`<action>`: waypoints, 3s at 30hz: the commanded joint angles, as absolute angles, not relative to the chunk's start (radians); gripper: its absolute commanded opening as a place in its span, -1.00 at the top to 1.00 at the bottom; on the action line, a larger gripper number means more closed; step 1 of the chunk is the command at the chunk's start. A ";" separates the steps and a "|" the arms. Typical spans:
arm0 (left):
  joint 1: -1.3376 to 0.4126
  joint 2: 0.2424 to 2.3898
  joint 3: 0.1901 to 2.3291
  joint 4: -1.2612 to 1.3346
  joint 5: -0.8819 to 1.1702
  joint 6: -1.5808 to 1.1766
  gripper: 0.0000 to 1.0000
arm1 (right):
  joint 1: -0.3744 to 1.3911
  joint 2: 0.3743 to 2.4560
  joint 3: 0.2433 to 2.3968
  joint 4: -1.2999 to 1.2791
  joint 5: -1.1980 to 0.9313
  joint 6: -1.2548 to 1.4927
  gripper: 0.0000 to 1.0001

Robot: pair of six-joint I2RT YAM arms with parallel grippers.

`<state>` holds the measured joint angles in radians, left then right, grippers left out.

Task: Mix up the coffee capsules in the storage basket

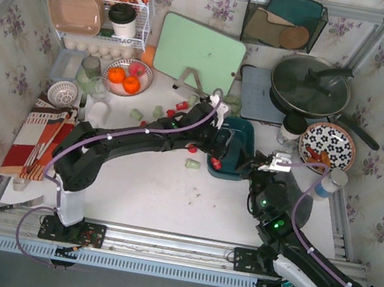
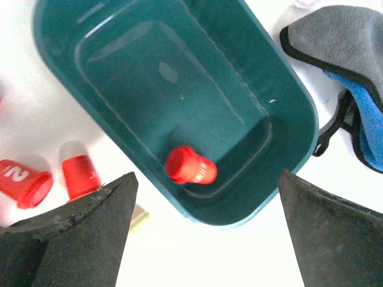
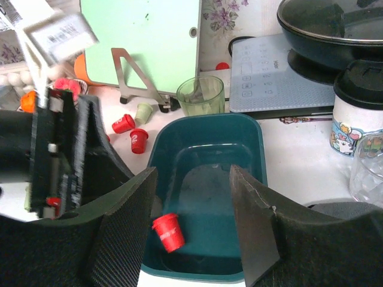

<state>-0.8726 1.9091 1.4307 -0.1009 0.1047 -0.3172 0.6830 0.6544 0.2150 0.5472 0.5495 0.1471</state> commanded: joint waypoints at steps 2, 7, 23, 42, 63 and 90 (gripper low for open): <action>-0.873 1.815 1.377 -0.051 0.043 -0.337 -0.98 | 0.683 0.658 0.218 0.574 0.567 0.149 -0.18; -0.877 1.710 1.315 -0.070 -0.038 -0.304 -0.99 | 0.681 0.660 0.218 0.574 0.569 0.150 -0.18; -0.637 1.446 1.068 -0.308 -0.399 -0.490 -0.99 | 0.682 0.668 0.223 0.573 0.585 0.141 -0.44; -0.362 1.623 1.122 -0.262 -0.375 -0.484 -0.83 | 0.683 0.710 0.231 0.579 0.571 0.137 -0.63; -0.316 1.986 1.408 -0.395 -0.340 -0.718 -0.73 | 0.683 0.752 0.244 0.582 0.508 0.138 -0.62; -0.273 2.083 1.427 -0.410 -0.312 -0.716 -0.13 | 0.683 0.770 0.253 0.580 0.482 0.142 -0.62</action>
